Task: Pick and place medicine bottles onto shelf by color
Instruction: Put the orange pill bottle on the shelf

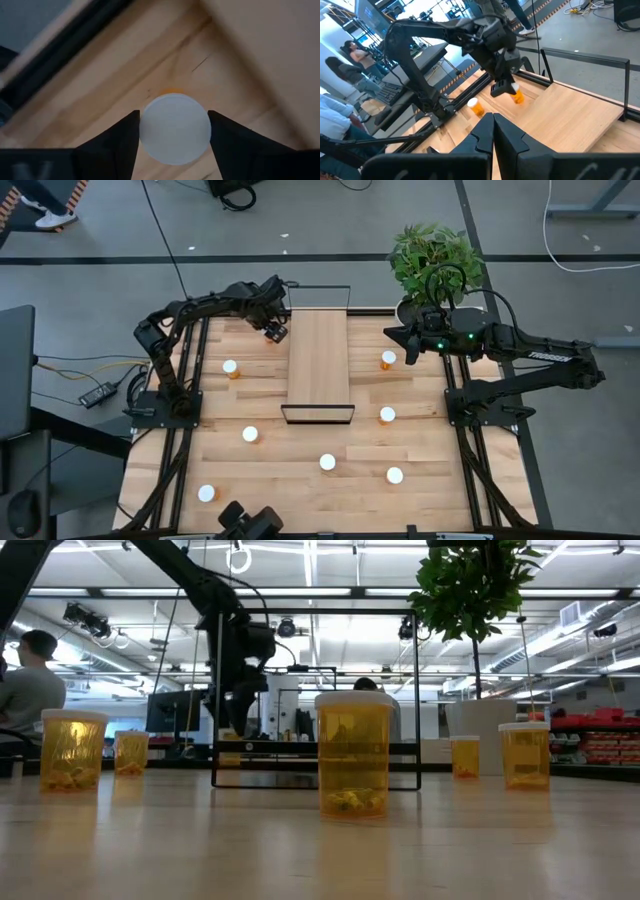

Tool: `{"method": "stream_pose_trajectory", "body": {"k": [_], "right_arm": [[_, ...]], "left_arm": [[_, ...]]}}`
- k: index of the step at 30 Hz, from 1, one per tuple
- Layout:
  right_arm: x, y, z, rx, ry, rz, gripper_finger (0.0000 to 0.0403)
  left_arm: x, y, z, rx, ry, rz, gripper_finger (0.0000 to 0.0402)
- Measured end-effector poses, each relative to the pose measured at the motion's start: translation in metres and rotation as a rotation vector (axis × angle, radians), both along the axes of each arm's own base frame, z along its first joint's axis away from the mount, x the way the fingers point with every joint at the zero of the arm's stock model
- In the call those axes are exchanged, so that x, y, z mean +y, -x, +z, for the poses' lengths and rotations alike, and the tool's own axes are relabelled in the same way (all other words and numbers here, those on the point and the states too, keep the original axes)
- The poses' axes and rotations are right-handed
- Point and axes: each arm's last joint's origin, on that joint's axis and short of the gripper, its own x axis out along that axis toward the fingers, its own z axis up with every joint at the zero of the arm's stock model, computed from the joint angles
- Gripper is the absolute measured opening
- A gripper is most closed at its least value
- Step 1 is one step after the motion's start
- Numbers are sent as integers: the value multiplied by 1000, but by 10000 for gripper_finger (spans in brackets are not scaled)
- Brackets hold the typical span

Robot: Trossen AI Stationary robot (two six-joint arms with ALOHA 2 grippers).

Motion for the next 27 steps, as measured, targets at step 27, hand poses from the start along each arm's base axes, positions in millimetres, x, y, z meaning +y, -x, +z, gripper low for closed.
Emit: {"method": "stream_pose_trajectory", "body": {"k": [27], "right_arm": [[0, 0, -1, 8, -2, 0, 16]], "left_arm": [[-50, -68, 97, -140, -48, -325, 227]]}}
